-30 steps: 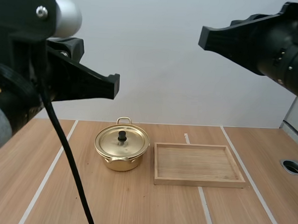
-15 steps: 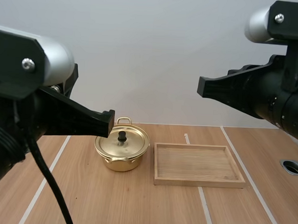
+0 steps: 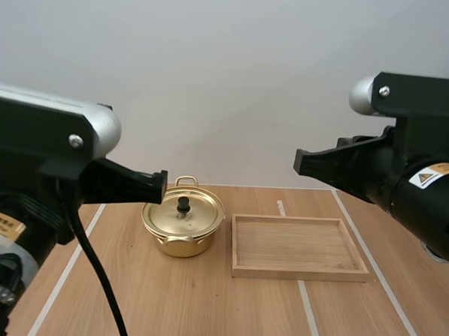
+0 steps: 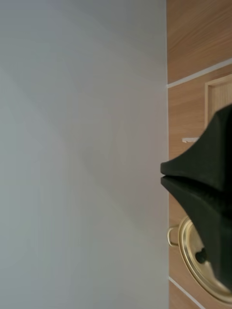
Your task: Open the pot, put the pineapple inside, and close it
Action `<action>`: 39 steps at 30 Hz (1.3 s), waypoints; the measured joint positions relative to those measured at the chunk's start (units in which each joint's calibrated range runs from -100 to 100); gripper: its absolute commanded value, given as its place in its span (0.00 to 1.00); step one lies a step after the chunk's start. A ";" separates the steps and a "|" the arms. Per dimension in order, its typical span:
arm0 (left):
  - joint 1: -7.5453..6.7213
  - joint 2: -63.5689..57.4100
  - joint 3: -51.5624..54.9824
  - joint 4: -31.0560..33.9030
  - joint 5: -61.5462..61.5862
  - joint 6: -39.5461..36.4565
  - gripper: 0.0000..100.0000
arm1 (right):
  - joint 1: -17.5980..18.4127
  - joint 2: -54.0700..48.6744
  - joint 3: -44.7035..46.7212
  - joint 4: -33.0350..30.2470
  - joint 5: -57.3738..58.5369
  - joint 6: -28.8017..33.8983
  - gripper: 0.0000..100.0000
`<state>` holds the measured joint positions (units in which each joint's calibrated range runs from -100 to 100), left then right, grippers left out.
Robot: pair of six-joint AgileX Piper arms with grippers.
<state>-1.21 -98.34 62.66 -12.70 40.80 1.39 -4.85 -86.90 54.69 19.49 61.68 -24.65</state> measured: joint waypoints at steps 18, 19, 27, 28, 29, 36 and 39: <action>0.91 -1.39 29.43 9.83 -7.61 0.00 0.00 | 0.00 -10.33 41.60 -8.28 -25.12 0.02 0.00; 1.26 -1.39 30.30 9.83 -7.61 0.00 0.00 | 0.00 -10.67 42.57 -8.39 -25.78 0.02 0.00; 3.29 -1.39 36.74 9.94 -7.61 0.00 0.00 | 2.34 -11.35 45.09 -11.25 -29.08 0.11 0.00; 3.29 -1.39 37.06 9.94 -7.61 0.00 0.00 | 3.04 -11.35 45.09 -11.64 -29.48 0.11 0.00; 3.29 -1.39 37.09 9.94 -7.61 0.00 0.00 | 3.70 -11.35 45.09 -11.92 -29.63 0.11 0.00; 3.29 -1.39 37.09 11.13 -7.61 0.00 0.00 | 5.04 -11.35 45.31 -12.61 -30.21 0.11 0.00; 3.29 -1.39 37.09 11.21 -7.61 0.00 0.00 | 5.04 -11.35 45.31 -12.77 -30.21 0.11 0.00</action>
<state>2.08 -99.73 99.75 -1.49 33.19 1.39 0.19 -98.26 100.00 6.72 31.48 -24.55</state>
